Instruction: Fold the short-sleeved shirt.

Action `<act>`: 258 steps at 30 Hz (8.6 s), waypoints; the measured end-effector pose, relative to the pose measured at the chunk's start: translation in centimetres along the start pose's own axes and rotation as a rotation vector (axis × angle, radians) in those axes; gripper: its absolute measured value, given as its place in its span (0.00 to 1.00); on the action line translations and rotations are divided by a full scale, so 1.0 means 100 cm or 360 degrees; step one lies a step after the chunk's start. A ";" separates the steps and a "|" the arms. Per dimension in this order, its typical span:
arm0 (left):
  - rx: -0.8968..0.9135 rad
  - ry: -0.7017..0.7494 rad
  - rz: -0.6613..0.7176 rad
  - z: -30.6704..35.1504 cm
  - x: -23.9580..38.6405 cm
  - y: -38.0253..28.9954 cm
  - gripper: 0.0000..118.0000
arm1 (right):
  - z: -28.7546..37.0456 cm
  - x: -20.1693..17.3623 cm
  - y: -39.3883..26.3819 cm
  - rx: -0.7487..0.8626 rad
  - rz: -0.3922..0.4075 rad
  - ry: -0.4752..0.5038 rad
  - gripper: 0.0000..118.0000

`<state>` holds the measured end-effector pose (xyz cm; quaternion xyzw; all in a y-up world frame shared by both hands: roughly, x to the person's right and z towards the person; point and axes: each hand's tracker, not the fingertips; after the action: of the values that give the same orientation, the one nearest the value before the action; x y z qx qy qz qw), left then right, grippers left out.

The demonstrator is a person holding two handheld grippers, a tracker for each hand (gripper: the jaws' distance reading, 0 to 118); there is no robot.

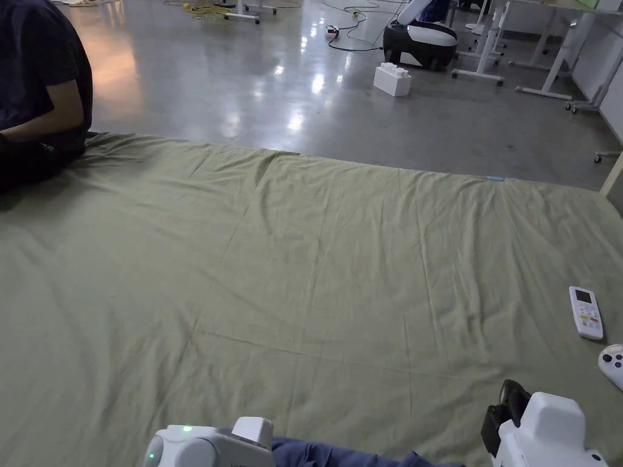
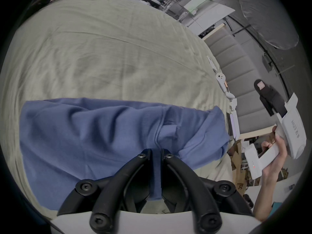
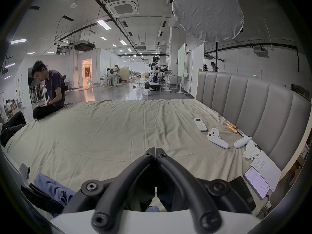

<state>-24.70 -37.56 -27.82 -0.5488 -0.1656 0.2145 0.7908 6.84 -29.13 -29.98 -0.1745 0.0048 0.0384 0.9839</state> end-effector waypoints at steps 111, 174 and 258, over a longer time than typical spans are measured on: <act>0.0205 -0.0213 0.0019 0.032 0.043 0.018 0.61 | 0.006 0.002 0.006 -0.0002 -0.0037 0.0020 0.01; 0.1653 0.0947 -0.0472 0.156 0.006 0.043 0.03 | 0.034 -0.030 0.060 0.0242 -0.0073 0.0061 0.01; 0.0413 -0.0521 0.0483 0.200 -0.262 0.046 0.16 | -0.036 -0.046 0.083 0.0170 0.0158 0.0165 0.01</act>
<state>-57.75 -33.85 -25.96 -0.4191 -0.1782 0.4363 0.7760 1.58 -22.90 -36.12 -0.1232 0.0663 0.0779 0.9871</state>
